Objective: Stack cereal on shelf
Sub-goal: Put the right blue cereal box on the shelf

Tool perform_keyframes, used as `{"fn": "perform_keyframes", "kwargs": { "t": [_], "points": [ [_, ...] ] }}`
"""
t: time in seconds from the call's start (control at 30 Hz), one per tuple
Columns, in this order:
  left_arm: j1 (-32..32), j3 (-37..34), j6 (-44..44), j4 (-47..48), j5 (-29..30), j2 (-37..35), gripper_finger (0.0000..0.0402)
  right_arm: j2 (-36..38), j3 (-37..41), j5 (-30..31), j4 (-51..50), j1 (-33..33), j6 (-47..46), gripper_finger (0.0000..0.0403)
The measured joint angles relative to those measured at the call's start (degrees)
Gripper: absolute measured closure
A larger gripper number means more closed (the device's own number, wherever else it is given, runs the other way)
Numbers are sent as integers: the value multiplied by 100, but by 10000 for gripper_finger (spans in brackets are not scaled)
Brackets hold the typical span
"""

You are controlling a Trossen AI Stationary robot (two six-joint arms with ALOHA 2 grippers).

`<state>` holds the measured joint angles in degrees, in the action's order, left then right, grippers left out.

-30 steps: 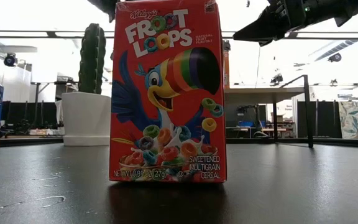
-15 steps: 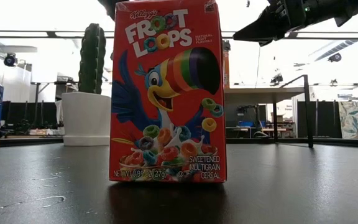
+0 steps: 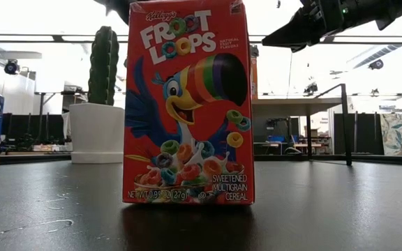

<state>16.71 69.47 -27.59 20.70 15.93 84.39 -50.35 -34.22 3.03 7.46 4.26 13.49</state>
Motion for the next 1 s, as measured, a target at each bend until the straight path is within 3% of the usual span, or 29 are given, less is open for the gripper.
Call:
{"fn": "perform_keyframes", "kwargs": {
  "t": [0.23, 1.0],
  "points": [
    [33, 0, 16, -102, 361, 75, 339, 0, 13, 0, 4, 1, 2, 390],
    [97, 0, 111, -334, 362, 75, 339, 0, 15, 0, 9, 1, 3, 390]
  ]
}}
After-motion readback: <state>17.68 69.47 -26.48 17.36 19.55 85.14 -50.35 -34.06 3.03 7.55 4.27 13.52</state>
